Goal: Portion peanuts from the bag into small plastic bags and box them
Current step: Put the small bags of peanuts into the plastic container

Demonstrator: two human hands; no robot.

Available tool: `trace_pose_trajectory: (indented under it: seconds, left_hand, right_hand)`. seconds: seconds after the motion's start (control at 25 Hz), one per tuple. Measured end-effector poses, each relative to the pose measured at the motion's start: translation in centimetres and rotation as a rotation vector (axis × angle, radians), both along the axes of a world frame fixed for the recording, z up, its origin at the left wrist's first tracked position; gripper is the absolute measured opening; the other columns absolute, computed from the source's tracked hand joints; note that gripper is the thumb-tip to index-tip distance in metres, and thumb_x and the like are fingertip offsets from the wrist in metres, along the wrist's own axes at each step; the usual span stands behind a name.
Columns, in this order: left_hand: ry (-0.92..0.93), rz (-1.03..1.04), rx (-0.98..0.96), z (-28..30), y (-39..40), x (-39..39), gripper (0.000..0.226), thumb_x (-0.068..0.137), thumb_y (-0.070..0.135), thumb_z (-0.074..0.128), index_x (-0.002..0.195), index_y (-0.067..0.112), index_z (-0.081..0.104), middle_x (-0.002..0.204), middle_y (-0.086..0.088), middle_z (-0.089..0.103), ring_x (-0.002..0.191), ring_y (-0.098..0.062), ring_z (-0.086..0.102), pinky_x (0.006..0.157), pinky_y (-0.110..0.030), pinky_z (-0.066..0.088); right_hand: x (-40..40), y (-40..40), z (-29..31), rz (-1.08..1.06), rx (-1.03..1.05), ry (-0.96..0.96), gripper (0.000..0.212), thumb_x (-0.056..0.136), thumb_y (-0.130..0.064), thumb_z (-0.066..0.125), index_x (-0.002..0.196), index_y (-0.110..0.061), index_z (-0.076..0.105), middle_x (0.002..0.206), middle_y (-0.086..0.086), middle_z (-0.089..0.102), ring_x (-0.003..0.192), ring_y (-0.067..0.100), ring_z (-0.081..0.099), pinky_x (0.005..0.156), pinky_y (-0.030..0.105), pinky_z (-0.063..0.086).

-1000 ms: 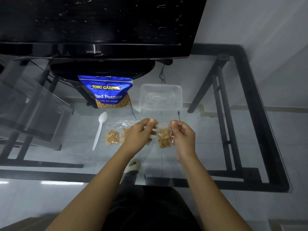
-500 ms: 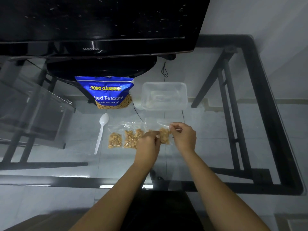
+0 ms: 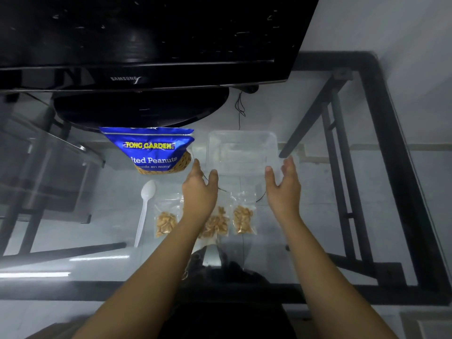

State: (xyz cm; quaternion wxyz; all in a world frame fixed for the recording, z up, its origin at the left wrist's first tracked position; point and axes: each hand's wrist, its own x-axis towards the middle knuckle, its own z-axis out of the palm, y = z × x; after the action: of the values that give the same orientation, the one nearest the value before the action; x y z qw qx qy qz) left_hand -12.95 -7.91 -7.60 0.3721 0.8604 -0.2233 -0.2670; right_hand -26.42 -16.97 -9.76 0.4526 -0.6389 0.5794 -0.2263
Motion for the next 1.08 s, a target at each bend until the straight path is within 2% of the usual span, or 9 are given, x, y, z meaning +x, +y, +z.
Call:
trace_pose_trajectory:
  seconds: [0.2, 0.28, 0.36, 0.48, 0.56, 0.64, 0.76, 0.96, 1.08]
  left_hand:
    - [0.030, -0.054, 0.095, -0.6, -0.9, 0.6, 0.048, 0.095, 0.023, 0.047, 0.137, 0.002, 0.036, 0.086, -0.009, 0.058, 0.088, -0.026, 0.058, 0.076, -0.027, 0.042]
    - [0.059, -0.044, 0.093, -0.7, -0.8, 0.8, 0.055, 0.094, 0.026, 0.049, 0.143, 0.009, 0.030, 0.112, -0.014, 0.062, 0.106, -0.025, 0.057, 0.090, -0.029, 0.043]
    - [0.087, -0.026, 0.057, -0.5, -0.8, 0.8, 0.057, 0.093, 0.029, 0.052, 0.143, 0.013, 0.031, 0.143, -0.012, 0.044, 0.128, -0.026, 0.046, 0.106, -0.034, 0.038]
    - [0.031, 0.046, -0.035, 0.2, -1.0, 0.3, 0.053, 0.092, 0.027, 0.054, 0.140, 0.013, 0.037, 0.149, -0.012, 0.034, 0.132, -0.025, 0.041, 0.108, -0.038, 0.038]
    - [0.045, 0.173, -0.157, 1.0, -1.1, -0.1, 0.047, 0.092, 0.022, 0.054, 0.137, 0.010, 0.043, 0.124, -0.005, 0.057, 0.107, -0.012, 0.056, 0.092, -0.020, 0.046]
    - [0.281, 0.278, -0.298, 1.7, -1.5, -0.4, 0.042, 0.093, 0.014, 0.053, 0.134, 0.009, 0.046, 0.091, 0.004, 0.061, 0.083, -0.006, 0.058, 0.081, -0.014, 0.047]
    - [0.519, 0.255, -0.394, 2.0, -2.0, -0.1, 0.039, 0.093, 0.010, 0.052, 0.132, 0.009, 0.048, 0.092, 0.002, 0.063, 0.084, -0.009, 0.060, 0.087, -0.022, 0.049]
    - [-0.106, 0.052, -0.092, 0.5, -2.6, 1.1, 0.043, 0.094, 0.028, 0.051, 0.132, 0.008, 0.048, 0.125, -0.012, 0.056, 0.108, -0.021, 0.057, 0.090, -0.031, 0.049]
    - [-0.182, 0.031, 0.028, -0.5, -3.0, 2.0, 0.041, 0.091, 0.013, 0.054, 0.130, 0.001, 0.049, 0.122, -0.020, 0.061, 0.105, -0.030, 0.062, 0.091, -0.035, 0.047]
  right_hand:
    - [0.6, -0.6, -0.8, 0.079, 0.112, 0.003, 0.068, 0.094, -0.030, 0.051, 0.149, -0.015, 0.014, 0.153, 0.006, 0.028, 0.140, 0.021, 0.029, 0.111, 0.026, 0.025]
    - [0.5, -0.6, -0.6, 0.063, 0.114, -0.008, 0.067, 0.093, -0.029, 0.053, 0.149, -0.017, 0.016, 0.153, 0.004, 0.029, 0.140, 0.019, 0.029, 0.110, 0.024, 0.024]
    - [0.4, -0.6, 0.0, 0.058, 0.083, -0.016, 0.066, 0.093, -0.029, 0.054, 0.148, -0.017, 0.019, 0.154, 0.002, 0.025, 0.141, 0.018, 0.026, 0.110, 0.022, 0.021]
    - [0.3, -0.4, 1.2, 0.043, 0.014, -0.012, 0.065, 0.092, -0.029, 0.055, 0.146, -0.015, 0.022, 0.156, 0.000, 0.021, 0.142, 0.014, 0.021, 0.108, 0.017, 0.017]
    - [0.1, -0.1, 2.0, 0.012, -0.015, -0.055, 0.062, 0.090, -0.028, 0.059, 0.144, -0.018, 0.030, 0.153, -0.001, 0.027, 0.140, 0.013, 0.027, 0.108, 0.019, 0.021]
    - [-0.3, -0.3, 3.2, -0.066, 0.044, -0.197, 0.062, 0.086, -0.027, 0.064, 0.140, -0.023, 0.033, 0.146, -0.003, 0.038, 0.130, 0.011, 0.040, 0.107, 0.027, 0.034]
    - [-1.2, -2.1, 5.2, -0.206, 0.245, -0.459, 0.063, 0.087, -0.020, 0.063, 0.139, -0.032, 0.030, 0.131, -0.005, 0.054, 0.101, 0.006, 0.060, 0.090, 0.027, 0.048]
    - [-3.7, -4.5, 5.5, -0.378, 0.315, -0.654, 0.055, 0.086, 0.000, 0.058, 0.131, -0.030, 0.046, 0.118, 0.001, 0.060, 0.082, 0.009, 0.067, 0.078, 0.025, 0.054]
    - [-5.8, -4.8, 4.3, -0.554, 0.282, -0.677, 0.057, 0.086, 0.006, 0.055, 0.132, -0.025, 0.045, 0.125, 0.002, 0.051, 0.086, 0.010, 0.066, 0.071, 0.020, 0.054]
